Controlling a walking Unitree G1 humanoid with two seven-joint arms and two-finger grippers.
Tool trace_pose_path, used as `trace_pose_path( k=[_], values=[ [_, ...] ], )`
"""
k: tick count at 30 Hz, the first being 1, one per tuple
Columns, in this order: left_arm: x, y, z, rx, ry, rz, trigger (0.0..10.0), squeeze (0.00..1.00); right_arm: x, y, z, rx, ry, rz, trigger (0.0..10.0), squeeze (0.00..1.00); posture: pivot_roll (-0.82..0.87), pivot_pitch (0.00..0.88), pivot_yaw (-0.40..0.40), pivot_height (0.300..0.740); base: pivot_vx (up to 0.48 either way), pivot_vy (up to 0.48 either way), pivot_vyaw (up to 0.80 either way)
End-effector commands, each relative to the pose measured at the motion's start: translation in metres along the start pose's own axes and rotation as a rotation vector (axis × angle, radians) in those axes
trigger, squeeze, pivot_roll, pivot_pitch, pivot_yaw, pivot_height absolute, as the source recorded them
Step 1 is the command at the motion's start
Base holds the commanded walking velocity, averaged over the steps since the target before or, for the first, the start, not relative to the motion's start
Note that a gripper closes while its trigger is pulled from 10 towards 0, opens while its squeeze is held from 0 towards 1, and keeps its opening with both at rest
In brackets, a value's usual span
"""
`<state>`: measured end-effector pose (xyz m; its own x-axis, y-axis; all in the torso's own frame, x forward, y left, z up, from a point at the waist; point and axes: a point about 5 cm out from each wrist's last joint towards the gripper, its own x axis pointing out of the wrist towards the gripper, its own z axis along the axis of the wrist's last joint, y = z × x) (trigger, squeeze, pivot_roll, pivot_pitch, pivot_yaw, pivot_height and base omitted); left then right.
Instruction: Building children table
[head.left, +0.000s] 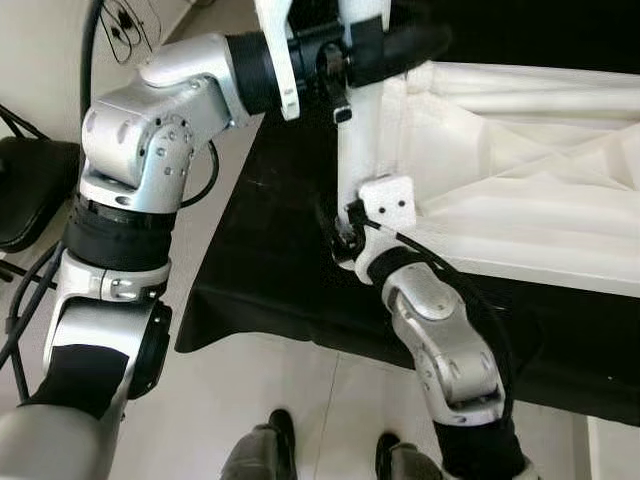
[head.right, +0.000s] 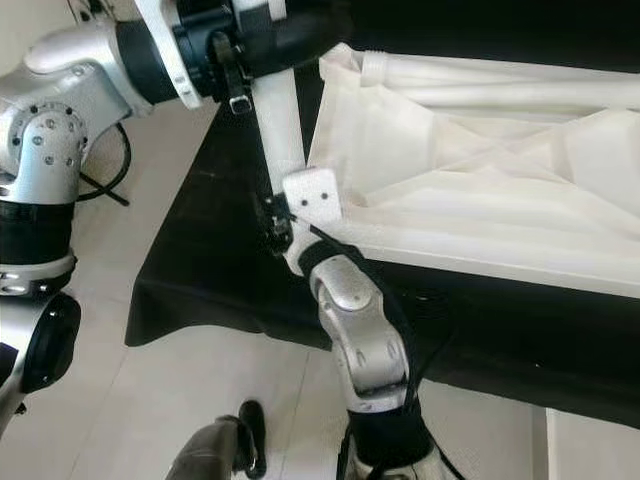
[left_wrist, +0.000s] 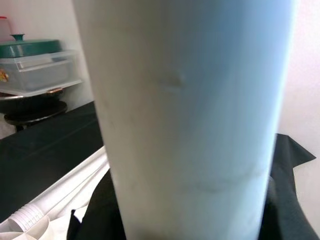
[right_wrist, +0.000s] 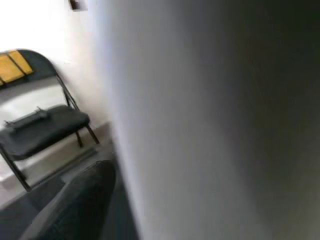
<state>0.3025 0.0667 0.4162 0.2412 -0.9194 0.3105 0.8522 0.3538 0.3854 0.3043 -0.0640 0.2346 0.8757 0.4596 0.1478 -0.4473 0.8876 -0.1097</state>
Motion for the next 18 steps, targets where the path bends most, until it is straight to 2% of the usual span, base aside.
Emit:
trace_pose_path(
  k=[1,2,3,4,5,6,7,8,9,10,14,18],
  values=[
    [0.003,-0.001,-0.008,0.016,0.028,0.025,10.0,0.0,0.001,0.012,-0.002,0.031,-0.001,0.08,10.0,1.0,0.07,0.327,0.071,0.74,0.0,0.0,0.0],
    [0.003,-0.001,-0.008,0.016,0.029,0.024,10.0,0.0,0.004,0.01,-0.001,0.027,-0.003,0.114,10.0,1.0,0.07,0.327,0.071,0.74,0.0,0.0,0.0],
    [0.004,-0.001,-0.008,0.017,0.026,0.02,10.0,0.0,0.013,0.001,0.004,-0.018,-0.004,0.171,10.0,1.0,0.07,0.325,0.068,0.74,0.0,0.0,0.0],
    [0.004,-0.001,-0.008,0.017,0.026,0.02,10.0,0.0,0.013,0.001,0.004,-0.018,-0.004,0.171,10.0,1.0,0.07,0.325,0.068,0.74,0.0,0.0,0.0],
    [0.005,-0.001,-0.007,0.017,0.025,0.018,10.0,0.0,0.02,-0.008,0.009,-0.051,-0.003,0.207,10.0,0.86,0.07,0.325,0.068,0.74,0.0,0.0,0.0],
    [0.005,-0.001,-0.007,0.017,0.025,0.018,10.0,0.0,0.02,-0.008,0.009,-0.051,-0.003,0.207,10.0,0.86,0.07,0.325,0.068,0.74,0.0,0.0,0.0],
    [0.005,-0.001,-0.007,0.018,0.024,0.016,10.0,0.0,0.025,-0.016,0.013,-0.067,0.0,0.234,10.0,0.86,0.07,0.325,0.068,0.74,0.0,0.0,0.0],
    [0.006,-0.002,-0.007,0.018,0.022,0.013,10.0,0.0,0.03,-0.02,0.018,-0.089,0.002,0.272,10.0,0.12,0.07,0.322,0.067,0.74,0.0,0.0,0.0],
    [0.006,-0.002,-0.007,0.018,0.022,0.013,10.0,0.0,0.03,-0.02,0.018,-0.089,0.002,0.272,10.0,0.12,0.07,0.322,0.067,0.74,0.0,0.0,0.0],
    [0.006,-0.003,-0.007,0.016,0.021,0.009,10.0,0.0,0.036,-0.022,0.024,-0.097,0.002,0.328,10.0,0.0,0.07,0.32,0.067,0.74,0.0,0.0,0.0],
    [0.009,-0.006,-0.008,0.012,0.021,-0.007,10.0,0.0,0.053,-0.025,0.046,-0.133,-0.035,0.441,10.0,0.0,0.07,0.318,0.069,0.74,0.0,0.0,0.0],
    [0.01,-0.007,-0.007,0.012,0.019,-0.012,10.0,0.0,0.059,-0.022,0.055,-0.128,-0.056,0.493,10.0,0.0,0.07,0.318,0.072,0.74,0.0,0.0,0.0]
  ],
)
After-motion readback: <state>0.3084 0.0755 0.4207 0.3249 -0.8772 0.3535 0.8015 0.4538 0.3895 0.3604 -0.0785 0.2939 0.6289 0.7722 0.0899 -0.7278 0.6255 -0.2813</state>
